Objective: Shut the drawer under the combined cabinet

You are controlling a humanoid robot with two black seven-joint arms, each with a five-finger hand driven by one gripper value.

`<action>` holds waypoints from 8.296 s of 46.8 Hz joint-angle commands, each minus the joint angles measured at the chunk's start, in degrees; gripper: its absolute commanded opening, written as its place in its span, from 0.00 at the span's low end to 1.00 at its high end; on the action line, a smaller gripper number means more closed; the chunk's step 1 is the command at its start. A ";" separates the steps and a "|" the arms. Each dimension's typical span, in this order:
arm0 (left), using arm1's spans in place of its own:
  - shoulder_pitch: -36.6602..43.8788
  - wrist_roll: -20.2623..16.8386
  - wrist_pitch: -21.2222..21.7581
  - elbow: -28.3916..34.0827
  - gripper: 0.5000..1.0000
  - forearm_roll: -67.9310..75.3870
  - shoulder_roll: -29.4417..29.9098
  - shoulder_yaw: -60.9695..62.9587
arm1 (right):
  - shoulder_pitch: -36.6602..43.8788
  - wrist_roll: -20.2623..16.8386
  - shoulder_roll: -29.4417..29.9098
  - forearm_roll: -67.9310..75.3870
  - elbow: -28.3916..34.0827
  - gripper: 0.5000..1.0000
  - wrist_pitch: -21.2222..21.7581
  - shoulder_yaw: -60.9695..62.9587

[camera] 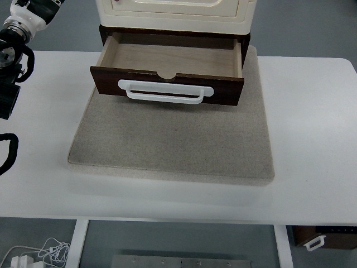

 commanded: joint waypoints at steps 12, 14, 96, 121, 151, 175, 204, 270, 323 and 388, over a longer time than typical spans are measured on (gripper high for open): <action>-0.09 0.00 -0.18 0.61 0.99 -0.02 0.06 0.08 | 0.00 0.00 0.00 -0.01 0.00 0.90 -0.03 -0.03; -0.09 0.00 -0.18 0.70 0.99 -0.02 0.15 0.08 | 0.00 0.00 0.00 -0.01 0.00 0.90 0.06 -0.03; -11.25 -1.23 -4.66 -26.80 0.98 8.06 17.90 12.91 | 0.00 0.00 0.00 -0.01 0.00 0.90 0.06 -0.03; -11.34 -0.97 -5.01 -44.29 0.98 17.82 21.07 16.25 | 0.00 0.00 0.00 -0.01 0.00 0.90 0.06 -0.03; -12.92 0.00 -5.10 -64.68 0.99 20.55 23.88 33.91 | 0.00 0.00 0.00 -0.01 0.00 0.90 -0.03 0.05; -16.00 12.04 -17.16 -67.76 0.99 21.60 25.29 41.74 | 0.00 0.00 0.00 0.08 0.00 0.90 -0.03 -0.03; -17.05 24.78 -17.16 -73.21 0.99 23.71 24.94 48.86 | 0.00 0.00 0.00 -0.01 0.00 0.90 0.06 -0.03; -19.34 29.46 -17.16 -62.49 0.99 36.46 17.82 57.74 | 0.00 0.00 0.00 -0.01 0.00 0.90 -0.03 0.05; -19.25 29.46 -17.16 -53.44 0.99 43.31 10.00 56.68 | 0.00 0.00 0.00 -0.01 0.00 0.90 -0.03 -0.03; -18.37 29.27 -17.16 -44.03 0.98 46.74 7.89 53.69 | 0.00 0.00 0.00 -0.01 0.00 0.90 0.06 -0.03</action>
